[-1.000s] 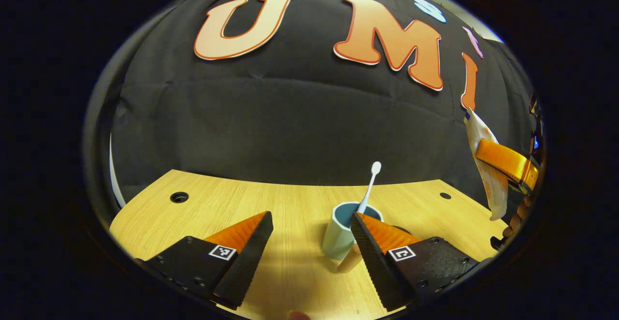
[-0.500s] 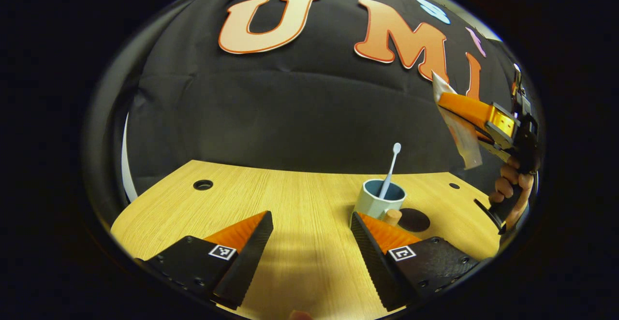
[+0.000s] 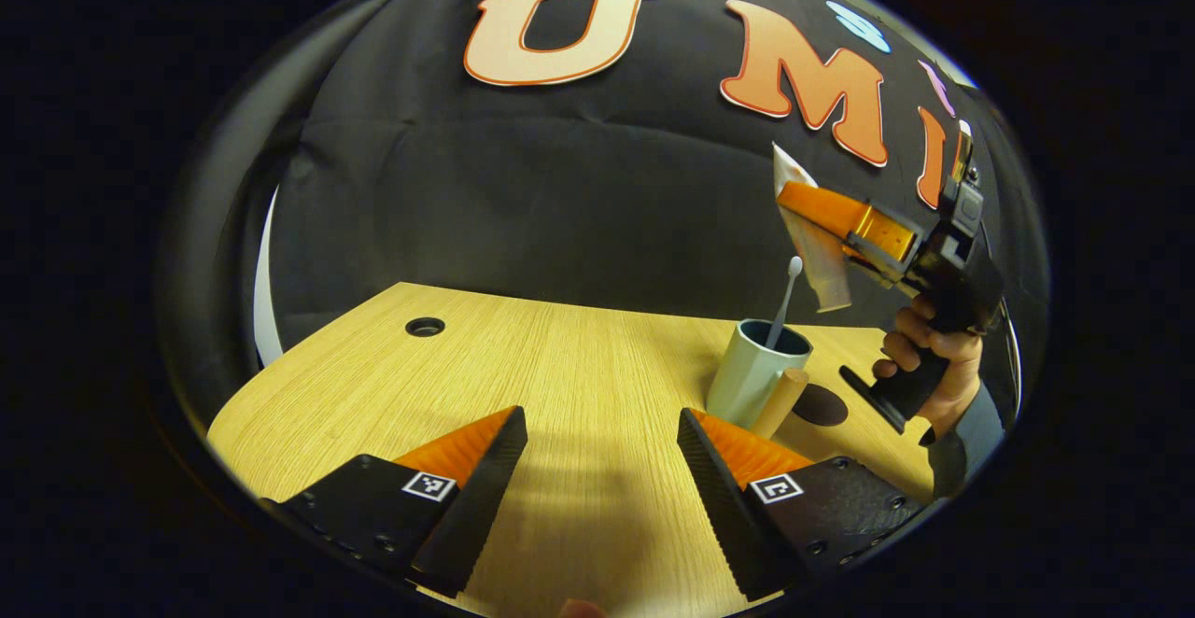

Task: Put the toothbrush and toothpaste on the desktop into the cup, then pick up the cup and place it on the coaster on the desktop.

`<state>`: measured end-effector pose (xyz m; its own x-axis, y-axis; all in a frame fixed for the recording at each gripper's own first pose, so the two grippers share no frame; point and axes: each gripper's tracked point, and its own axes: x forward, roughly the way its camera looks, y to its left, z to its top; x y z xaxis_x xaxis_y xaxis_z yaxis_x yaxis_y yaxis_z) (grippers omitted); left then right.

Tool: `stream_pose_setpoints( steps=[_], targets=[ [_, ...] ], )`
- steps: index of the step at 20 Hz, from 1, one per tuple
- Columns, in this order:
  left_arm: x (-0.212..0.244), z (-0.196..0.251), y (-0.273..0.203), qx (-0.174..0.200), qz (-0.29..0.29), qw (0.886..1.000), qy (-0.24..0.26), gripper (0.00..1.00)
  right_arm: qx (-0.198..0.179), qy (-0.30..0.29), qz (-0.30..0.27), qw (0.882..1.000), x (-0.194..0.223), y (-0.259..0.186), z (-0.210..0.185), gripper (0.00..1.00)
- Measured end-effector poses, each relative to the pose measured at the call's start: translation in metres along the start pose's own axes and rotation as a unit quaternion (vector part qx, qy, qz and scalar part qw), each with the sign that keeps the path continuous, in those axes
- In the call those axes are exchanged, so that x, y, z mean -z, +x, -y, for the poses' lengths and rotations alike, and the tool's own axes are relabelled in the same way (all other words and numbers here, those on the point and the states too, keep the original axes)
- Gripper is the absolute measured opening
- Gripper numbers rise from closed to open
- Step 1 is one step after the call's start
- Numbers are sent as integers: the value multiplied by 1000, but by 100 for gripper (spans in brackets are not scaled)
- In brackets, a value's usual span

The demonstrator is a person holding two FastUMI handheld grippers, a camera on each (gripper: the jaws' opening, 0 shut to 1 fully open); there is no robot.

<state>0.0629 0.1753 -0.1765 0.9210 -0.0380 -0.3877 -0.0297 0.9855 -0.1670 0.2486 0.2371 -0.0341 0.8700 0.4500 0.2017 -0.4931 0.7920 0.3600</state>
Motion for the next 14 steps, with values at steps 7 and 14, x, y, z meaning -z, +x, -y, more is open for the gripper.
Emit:
stream_pose_setpoints(
  steps=[7,14],
  targets=[
    [14,-4,-2,-8,-16,1000,-15,99,10,-1,-5,1000,31,8,11,13],
    [15,0,-10,-15,-16,1000,-16,98,3,-60,-50,997,46,-8,5,18]
  ],
)
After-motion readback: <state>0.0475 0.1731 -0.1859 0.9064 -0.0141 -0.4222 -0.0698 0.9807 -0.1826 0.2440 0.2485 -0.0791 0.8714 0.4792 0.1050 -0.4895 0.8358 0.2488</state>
